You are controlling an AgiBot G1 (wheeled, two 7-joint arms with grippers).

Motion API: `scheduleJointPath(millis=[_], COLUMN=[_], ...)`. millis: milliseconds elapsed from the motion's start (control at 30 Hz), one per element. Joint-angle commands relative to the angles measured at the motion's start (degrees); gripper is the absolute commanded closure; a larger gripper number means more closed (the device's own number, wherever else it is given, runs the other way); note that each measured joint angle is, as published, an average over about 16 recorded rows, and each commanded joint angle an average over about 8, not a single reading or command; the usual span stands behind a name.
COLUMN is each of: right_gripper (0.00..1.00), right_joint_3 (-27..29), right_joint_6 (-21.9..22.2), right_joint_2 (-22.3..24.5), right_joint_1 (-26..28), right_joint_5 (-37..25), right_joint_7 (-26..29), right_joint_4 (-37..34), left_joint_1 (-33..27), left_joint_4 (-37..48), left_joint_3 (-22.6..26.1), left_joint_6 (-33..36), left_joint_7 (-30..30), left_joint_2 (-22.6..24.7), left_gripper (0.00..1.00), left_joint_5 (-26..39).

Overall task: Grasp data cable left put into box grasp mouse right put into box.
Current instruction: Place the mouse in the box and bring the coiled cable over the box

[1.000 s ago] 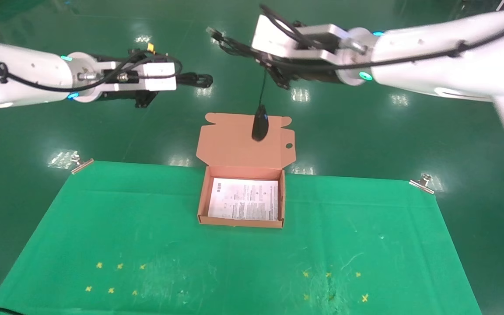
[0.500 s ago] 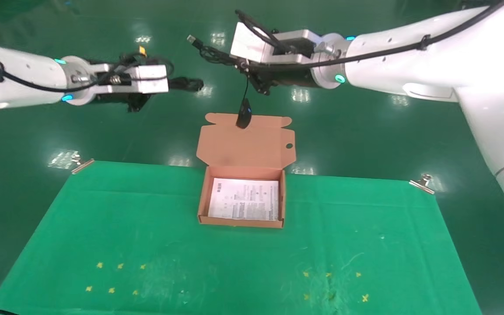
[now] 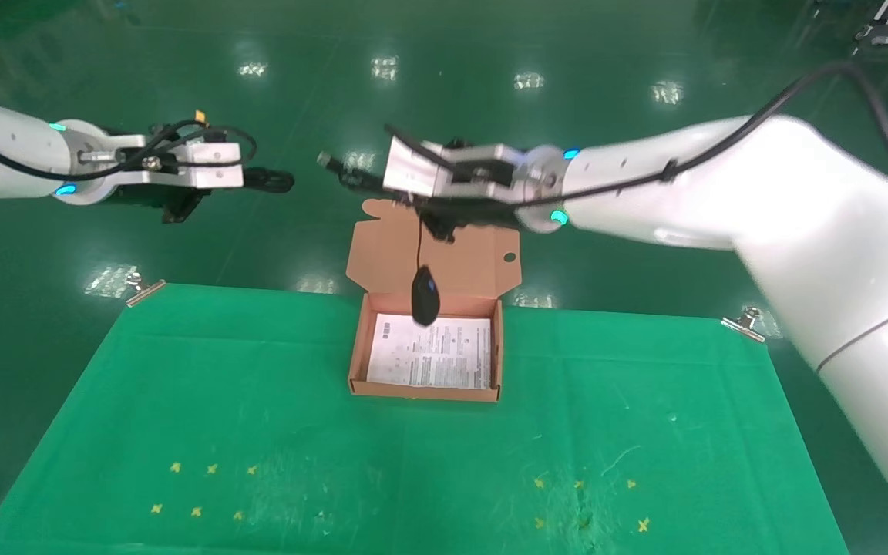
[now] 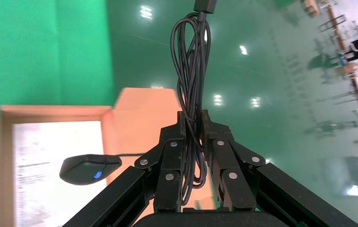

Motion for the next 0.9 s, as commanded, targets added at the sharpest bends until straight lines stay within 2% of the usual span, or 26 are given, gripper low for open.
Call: scheduleJointPath(millis=[33, 367, 600, 833, 867, 900], right_gripper=[1.0, 1.0, 1.0, 1.0, 0.94, 0.82], right_joint_3=[-1.8, -12.0, -17.4, -20.9, -21.3, -21.7], right_joint_6=[0.4, 5.7, 9.4, 9.8, 9.8, 9.7], right_joint_2=[0.0, -0.3, -0.2, -0.2, -0.2, -0.2], right_joint_1=[-0.7, -3.6, -4.7, -5.2, -5.2, -5.1], right_joint_5=[0.9, 6.4, 9.5, 12.4, 12.8, 13.2], right_joint_7=[0.9, 6.6, 9.3, 10.5, 10.6, 10.6], right_joint_4=[0.2, 2.8, -0.2, -3.3, -3.5, -3.7], left_joint_1=[0.1, 1.1, 1.6, 1.9, 1.9, 2.0], left_joint_4=[-0.4, -5.1, -7.2, -8.4, -8.5, -8.6], left_joint_3=[0.5, 1.1, 1.2, 1.3, 1.3, 1.3], left_joint_6=[0.8, 2.2, 2.8, 3.1, 3.1, 3.2], left_joint_7=[-1.8, -6.3, -8.0, -9.0, -9.1, -9.2], left_joint_2=[-0.2, -1.4, -2.0, -2.3, -2.3, -2.4], left_gripper=[1.0, 1.0, 1.0, 1.0, 1.0, 1.0], left_joint_5=[1.5, 4.1, 5.1, 5.7, 5.7, 5.8])
